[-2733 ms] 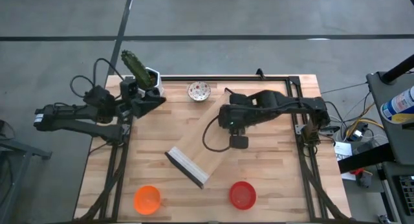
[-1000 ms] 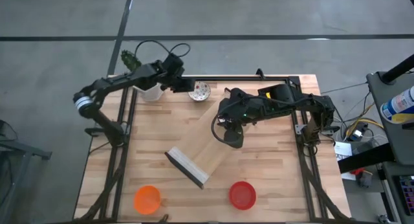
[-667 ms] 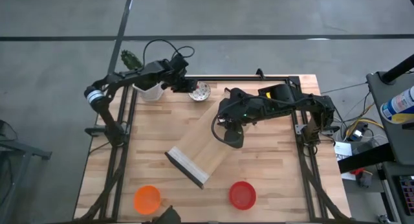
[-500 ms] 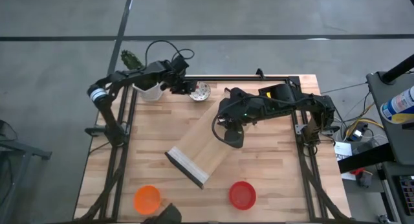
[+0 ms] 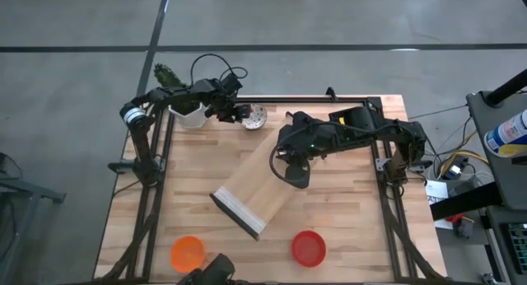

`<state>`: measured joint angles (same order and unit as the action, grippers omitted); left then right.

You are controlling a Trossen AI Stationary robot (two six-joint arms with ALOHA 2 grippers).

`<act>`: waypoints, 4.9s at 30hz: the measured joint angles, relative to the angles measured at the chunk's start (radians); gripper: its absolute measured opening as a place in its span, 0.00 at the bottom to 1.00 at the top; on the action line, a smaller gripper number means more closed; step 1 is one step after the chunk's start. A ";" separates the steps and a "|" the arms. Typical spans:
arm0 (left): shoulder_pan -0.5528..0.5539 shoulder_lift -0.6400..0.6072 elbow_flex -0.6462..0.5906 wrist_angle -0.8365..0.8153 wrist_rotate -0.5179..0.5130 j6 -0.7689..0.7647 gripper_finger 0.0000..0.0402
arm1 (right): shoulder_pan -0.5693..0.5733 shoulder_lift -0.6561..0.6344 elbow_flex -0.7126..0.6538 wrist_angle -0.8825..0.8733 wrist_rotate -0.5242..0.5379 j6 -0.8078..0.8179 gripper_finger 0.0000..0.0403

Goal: Pick & Place Mini bowls
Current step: Stack the white patterned bowl on the white patterned bowl on the shelf

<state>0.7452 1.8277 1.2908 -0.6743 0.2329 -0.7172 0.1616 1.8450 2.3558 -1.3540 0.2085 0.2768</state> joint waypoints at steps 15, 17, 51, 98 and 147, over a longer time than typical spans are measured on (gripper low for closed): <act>0.006 0.040 0.006 0.086 0.018 -0.041 0.40 | -0.001 0.000 0.000 0.000 0.001 -0.032 0.17; 0.006 0.043 0.006 0.087 0.019 -0.039 0.40 | -0.001 0.000 0.000 0.000 0.001 -0.049 0.17; 0.028 0.035 0.151 0.006 0.101 0.041 0.00 | -0.003 0.002 0.000 0.000 0.003 -0.053 0.17; -0.318 0.001 0.799 -0.412 0.351 0.084 0.00 | -0.002 -0.247 0.000 -0.001 0.196 0.005 0.17; -0.435 0.004 0.819 -0.609 0.249 0.141 0.00 | 0.037 0.022 -0.007 -0.198 0.108 -0.617 0.41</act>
<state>0.3106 1.8313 2.1100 -1.2834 0.4822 -0.5766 0.1982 1.8673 2.3486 -1.5522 0.3162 -0.3405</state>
